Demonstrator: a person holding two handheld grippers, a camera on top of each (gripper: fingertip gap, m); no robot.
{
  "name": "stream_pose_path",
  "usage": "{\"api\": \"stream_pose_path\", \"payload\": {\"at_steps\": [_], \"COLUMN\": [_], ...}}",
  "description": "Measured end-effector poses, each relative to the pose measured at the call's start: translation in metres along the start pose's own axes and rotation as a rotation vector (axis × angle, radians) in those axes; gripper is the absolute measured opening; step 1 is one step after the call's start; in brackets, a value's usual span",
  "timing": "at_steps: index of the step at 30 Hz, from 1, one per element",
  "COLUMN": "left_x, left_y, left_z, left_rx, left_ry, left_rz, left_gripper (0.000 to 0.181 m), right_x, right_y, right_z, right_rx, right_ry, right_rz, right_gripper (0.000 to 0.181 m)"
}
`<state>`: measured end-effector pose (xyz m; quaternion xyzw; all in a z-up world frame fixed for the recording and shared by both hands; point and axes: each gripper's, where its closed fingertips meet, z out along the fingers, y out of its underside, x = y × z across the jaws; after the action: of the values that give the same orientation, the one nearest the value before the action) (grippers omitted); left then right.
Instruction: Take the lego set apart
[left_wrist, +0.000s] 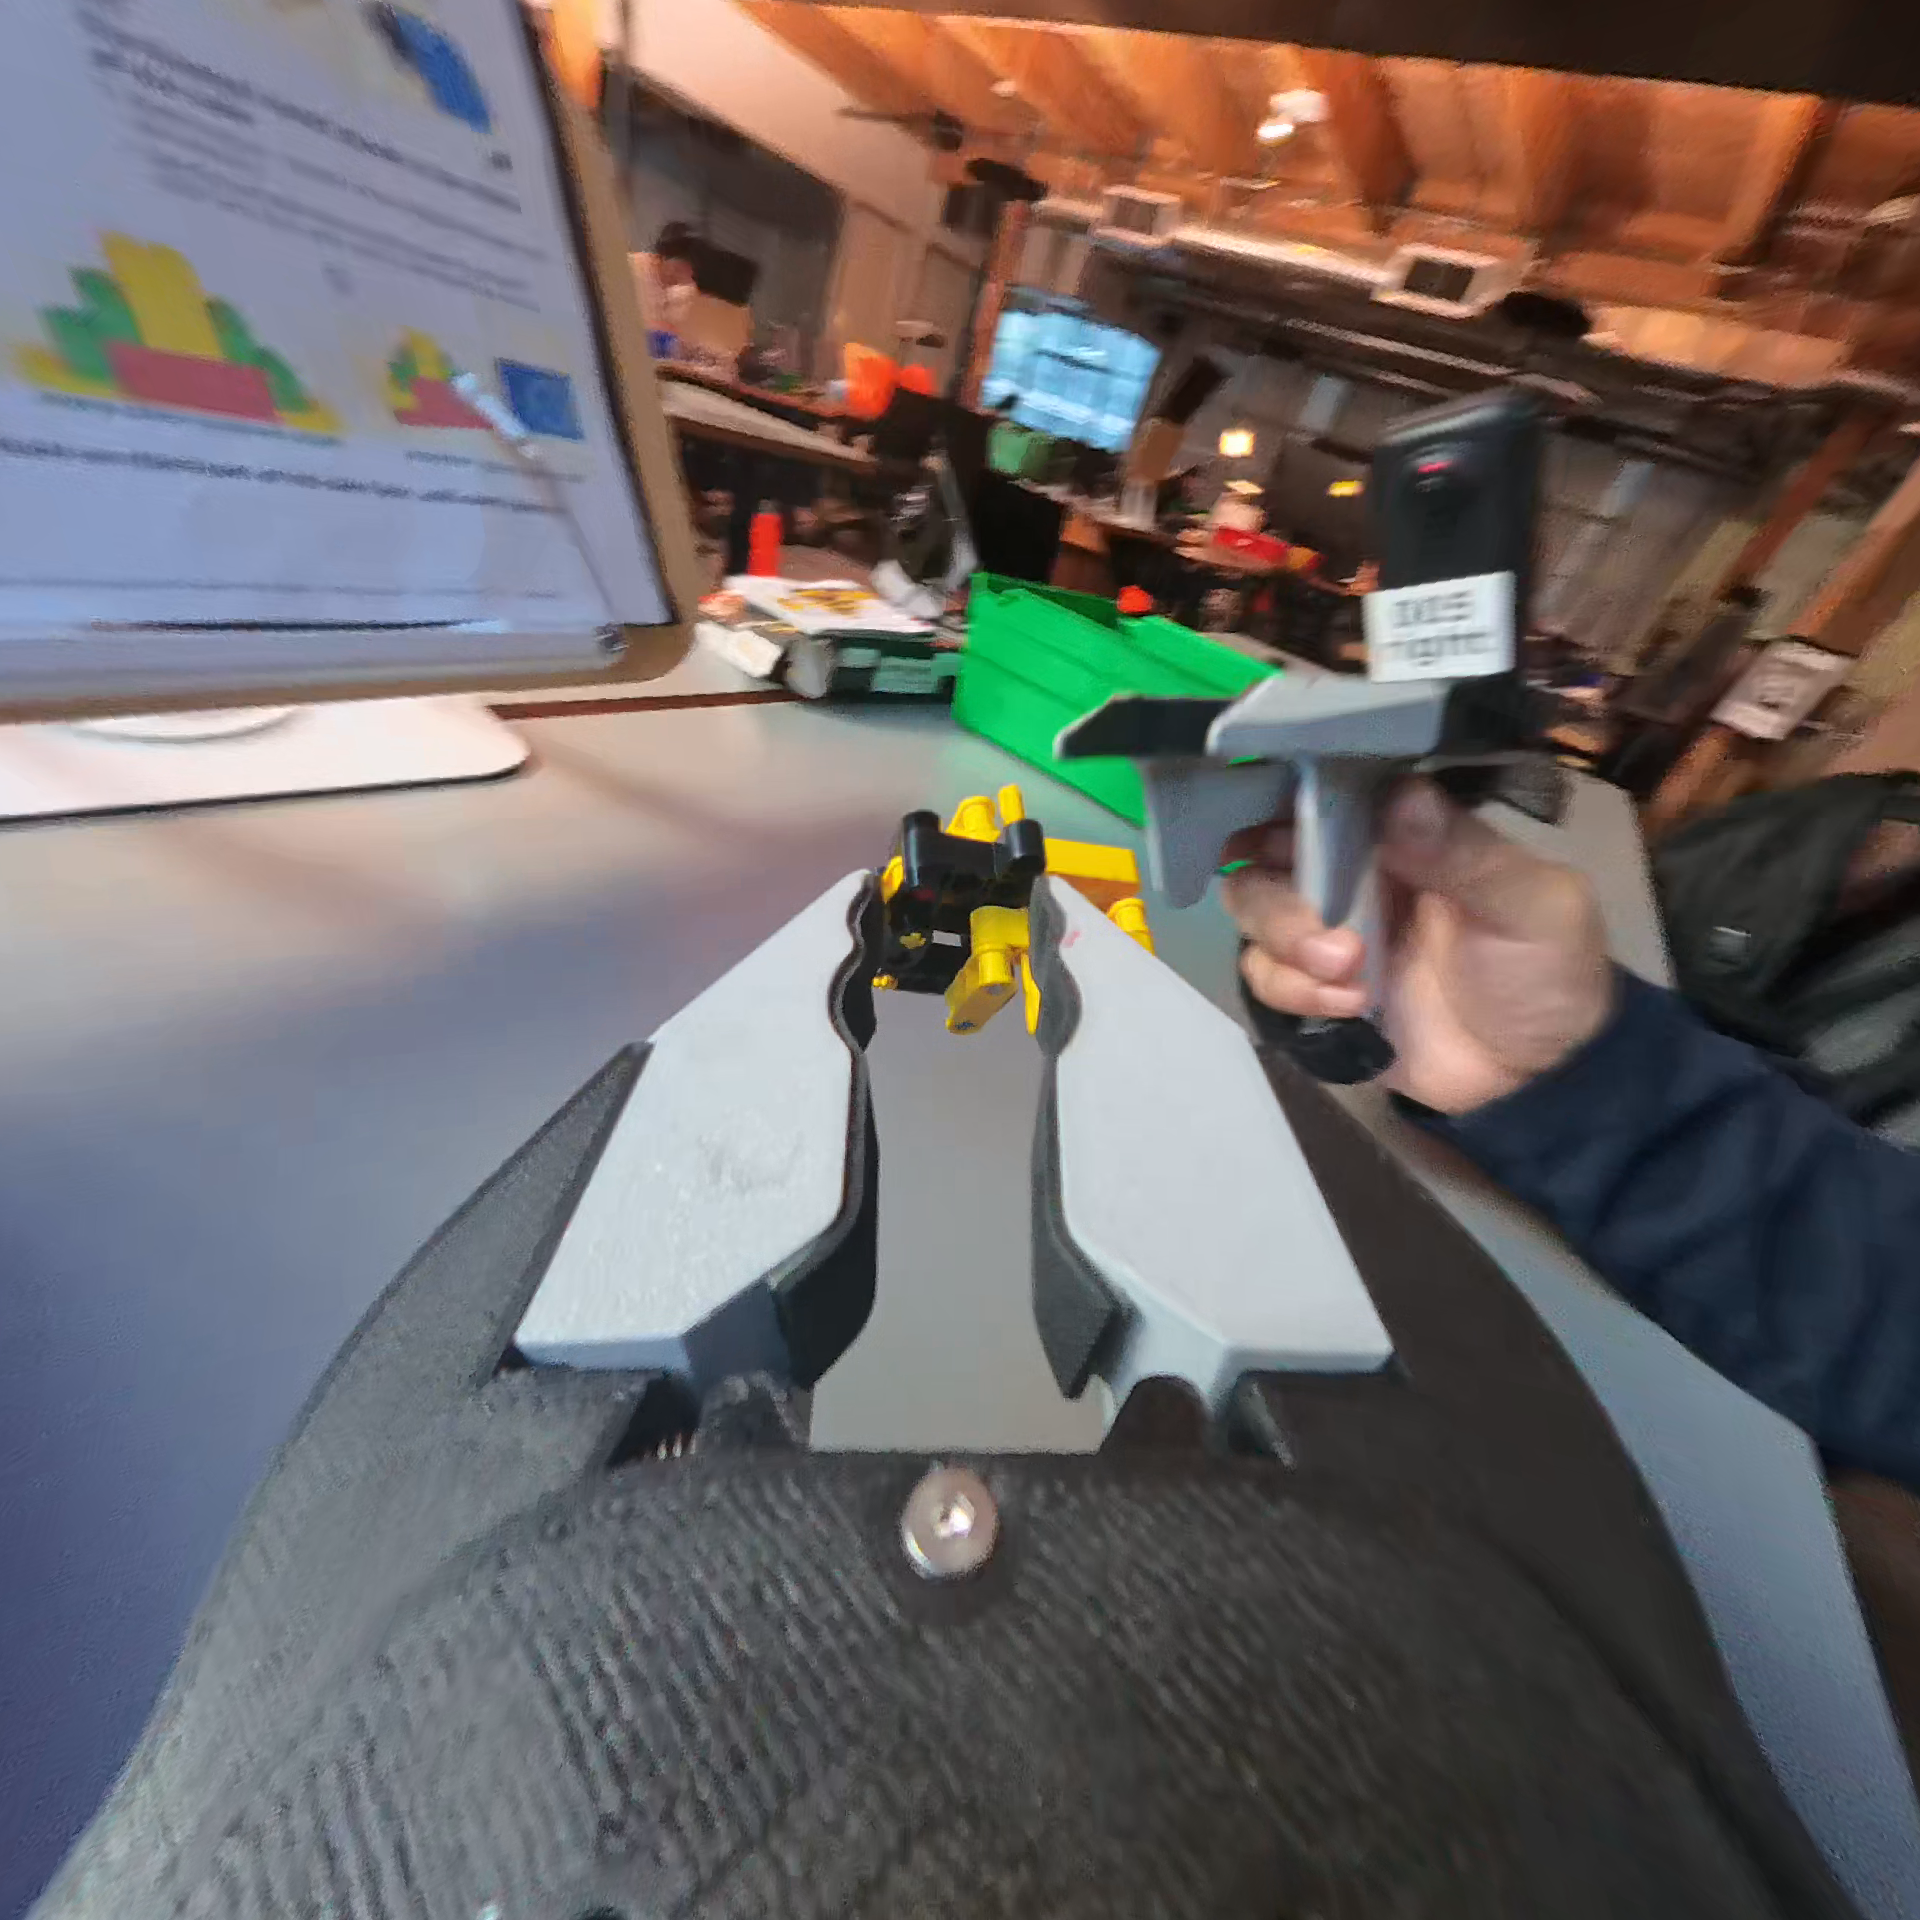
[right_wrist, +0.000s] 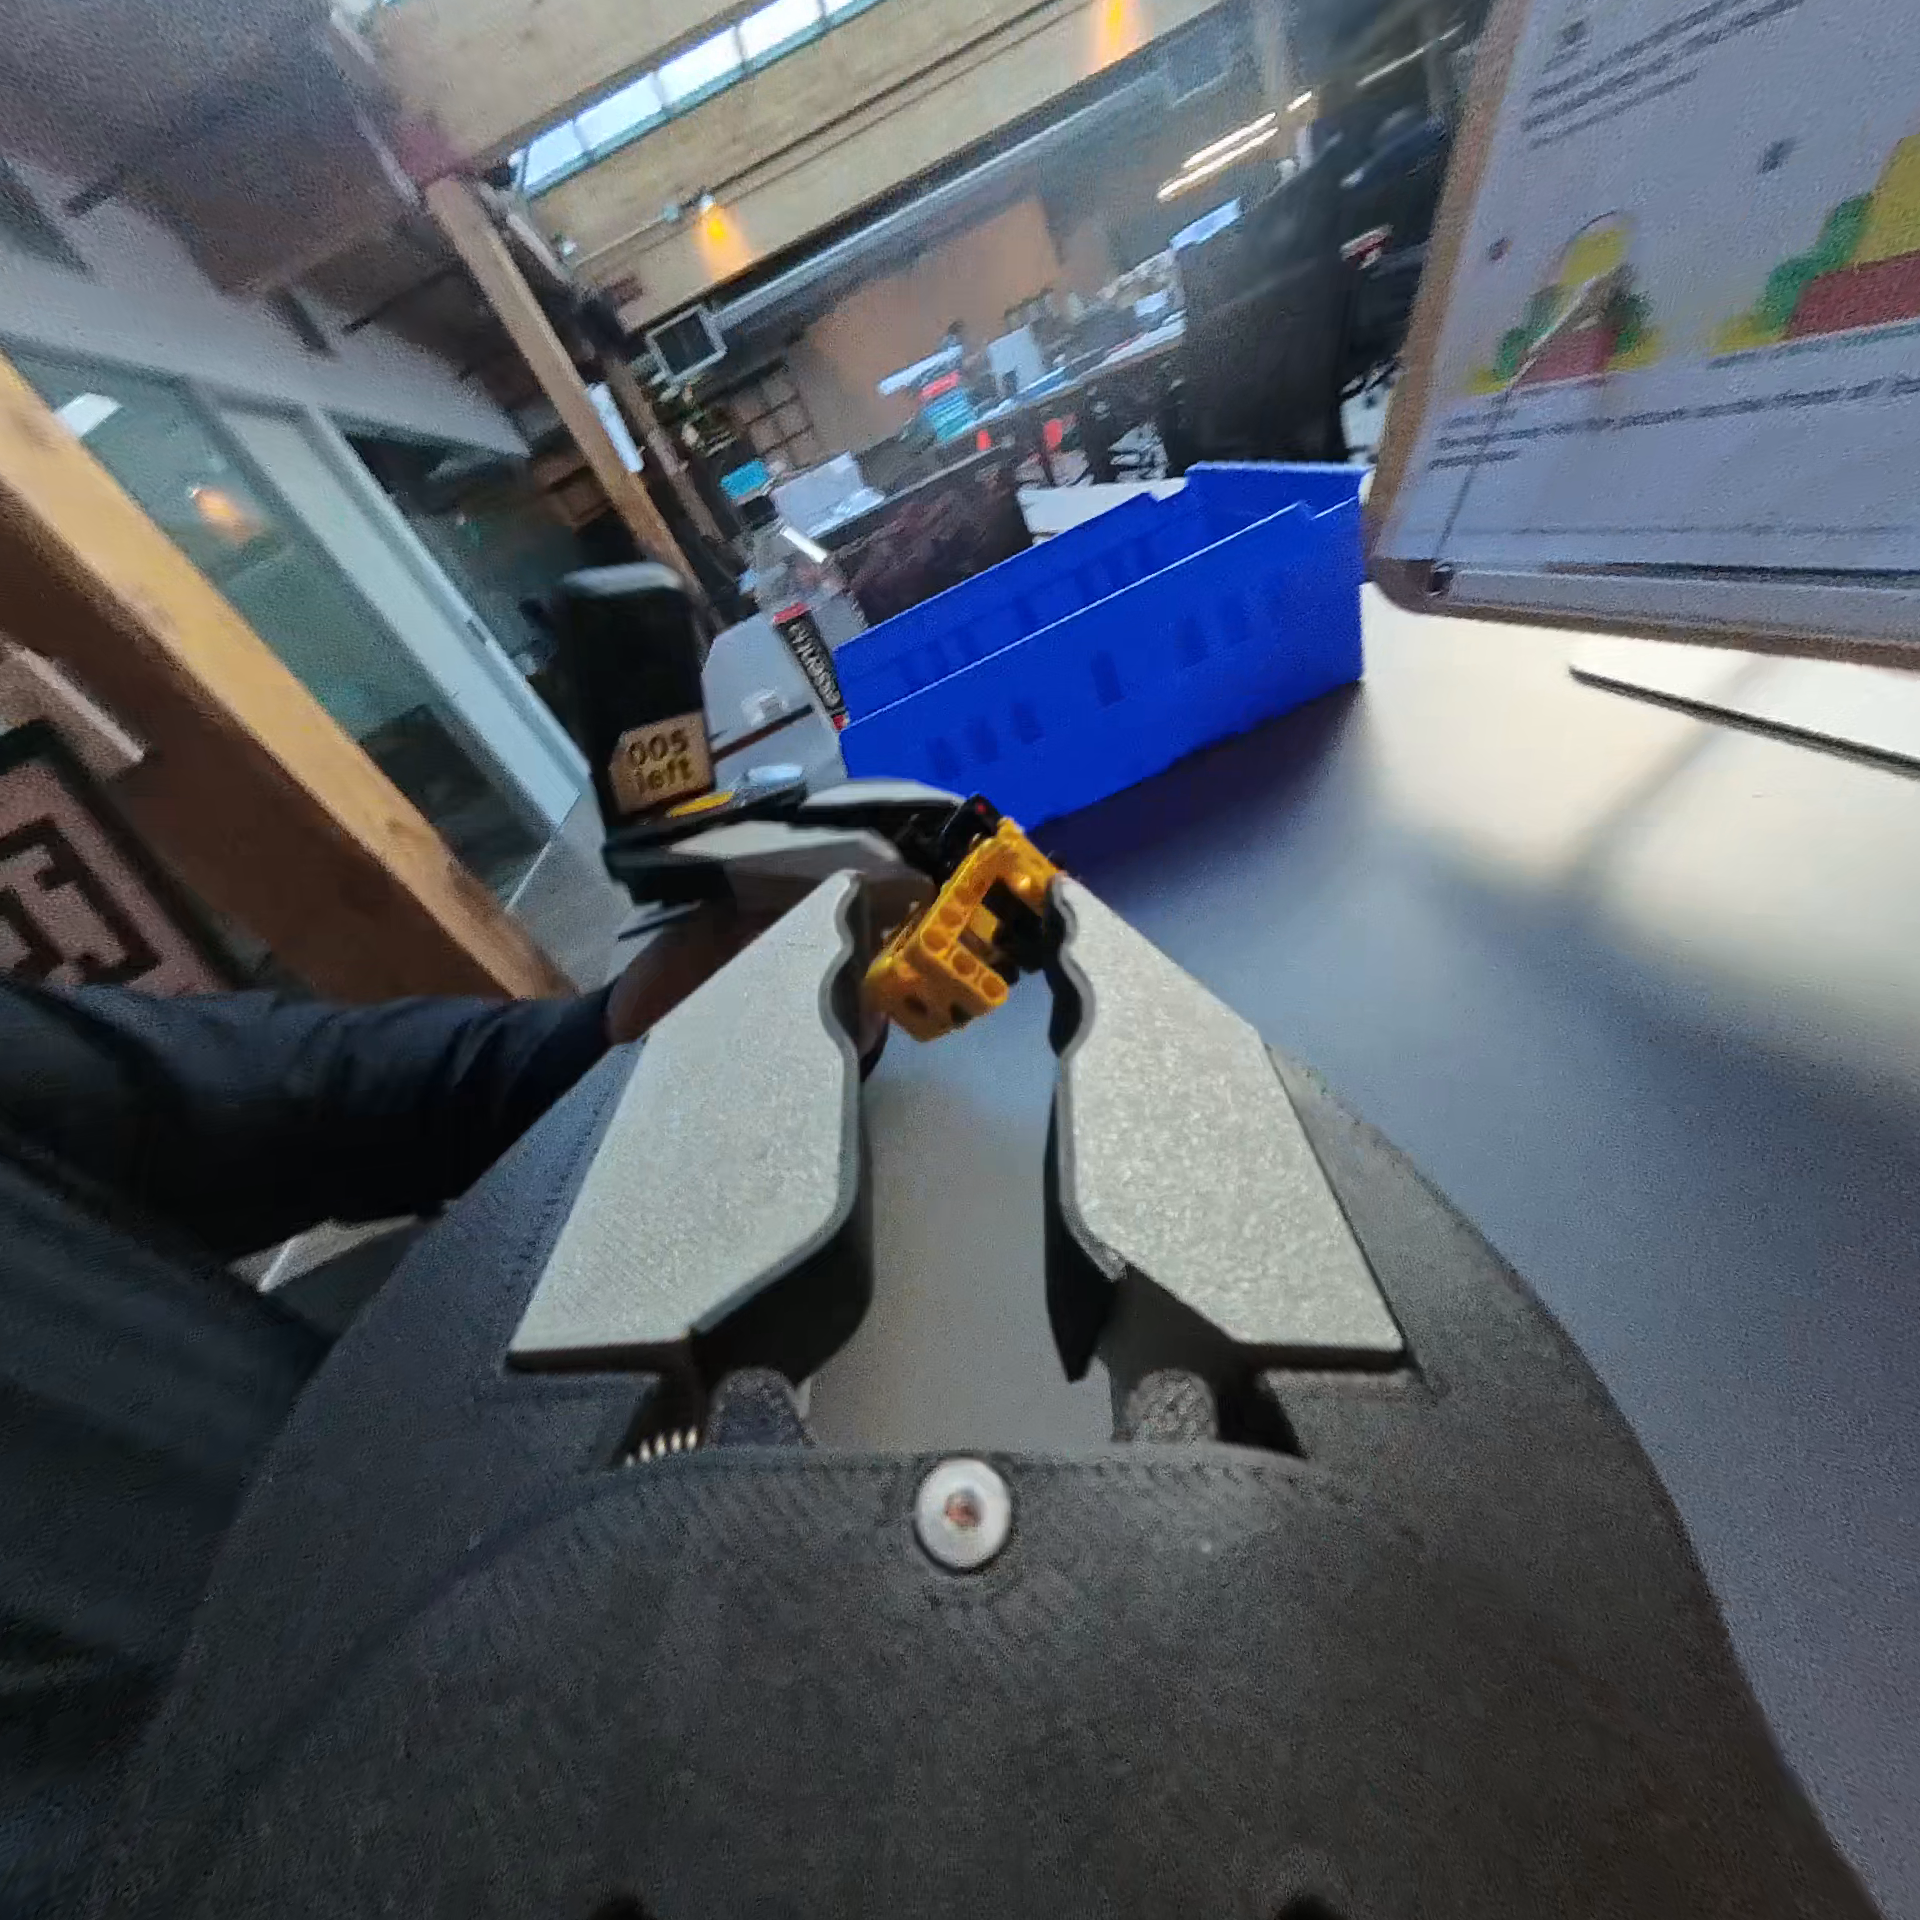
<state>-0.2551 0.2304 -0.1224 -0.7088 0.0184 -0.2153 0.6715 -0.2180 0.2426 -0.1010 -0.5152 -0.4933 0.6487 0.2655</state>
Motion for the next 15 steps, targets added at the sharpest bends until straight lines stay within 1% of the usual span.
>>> {"api": "stream_pose_path", "payload": {"at_steps": [1,3,5,7,10,13,14,15], "left_x": [0.005,0.011,0.021,0.02,0.016,0.02,0.022,0.024], "left_y": [-0.002,0.0,0.003,0.009,0.012,0.018,0.018,0.02], "left_z": [-0.001,-0.002,-0.004,-0.004,-0.003,-0.001,0.0,0.002], "left_rx": [-0.007,-0.032,-0.058,-0.086,-0.099,-0.126,-0.122,-0.122], "left_ry": [0.045,0.092,0.153,0.158,0.162,0.195,0.204,0.215], "left_rz": [0.003,0.068,0.117,0.136,0.073,-0.022,-0.048,-0.071], "left_gripper": [0.026,0.026,0.026,0.026,0.026,0.026,0.026,0.026], "right_x": [-0.005,-0.006,-0.017,-0.018,-0.022,-0.015,-0.014,-0.015], "right_y": [0.008,0.02,0.031,0.043,0.05,0.053,0.053,0.054], "right_z": [-0.003,-0.01,-0.015,-0.017,-0.015,-0.01,-0.008,-0.007], "right_rx": [-0.044,-0.093,-0.127,-0.176,-0.195,-0.199,-0.198,-0.206], "right_ry": [-0.039,-0.045,-0.122,-0.139,-0.146,-0.072,-0.049,-0.038], "right_rz": [-0.016,-0.044,-0.033,-0.02,-0.07,-0.149,-0.183,-0.211], "right_gripper": [0.027,0.039,0.034,0.032,0.03,0.027,0.024,0.016]}}
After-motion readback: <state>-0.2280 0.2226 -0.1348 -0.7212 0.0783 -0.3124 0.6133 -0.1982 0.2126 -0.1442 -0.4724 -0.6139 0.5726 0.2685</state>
